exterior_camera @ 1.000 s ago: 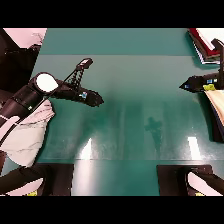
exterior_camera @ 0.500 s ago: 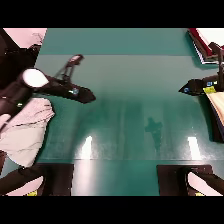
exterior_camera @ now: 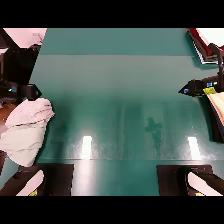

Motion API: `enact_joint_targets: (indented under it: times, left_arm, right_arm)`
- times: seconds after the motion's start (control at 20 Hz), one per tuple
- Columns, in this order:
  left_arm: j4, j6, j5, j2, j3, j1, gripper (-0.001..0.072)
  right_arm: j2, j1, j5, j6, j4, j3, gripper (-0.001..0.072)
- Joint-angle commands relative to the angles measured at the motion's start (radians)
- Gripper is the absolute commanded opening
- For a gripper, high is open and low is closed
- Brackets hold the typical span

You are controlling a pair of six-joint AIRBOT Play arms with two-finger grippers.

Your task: Fold the shirts.

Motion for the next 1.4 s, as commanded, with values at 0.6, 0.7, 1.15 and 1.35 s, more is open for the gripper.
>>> enact_joint_targets:
  times: [0.6, 0.7, 1.15, 1.35]
  left_arm:
    - [0.266, -0.189, 0.366, -0.152, -0.325, 0.063, 0.0021]
    - [0.243, -0.181, 0.272, -0.129, -0.216, 0.057, 0.002]
    - [-0.107, 0.034, -0.105, -0.024, 0.664, -0.383, 0.002]
    - [-0.111, 0.033, -0.09, -0.047, 0.751, -0.577, 0.0021]
  right_arm:
    - [-0.001, 0.001, 0.0, 0.0, 0.0, 0.0, 0.0016]
    - [0.003, 0.001, 0.0, 0.0, 0.001, 0.0, 0.0016]
    - [0.031, 0.0, -0.053, 0.0, -0.001, 0.307, 0.0016]
    - [-0.011, 0.001, -0.029, 0.0, 0.001, 0.436, 0.0016]
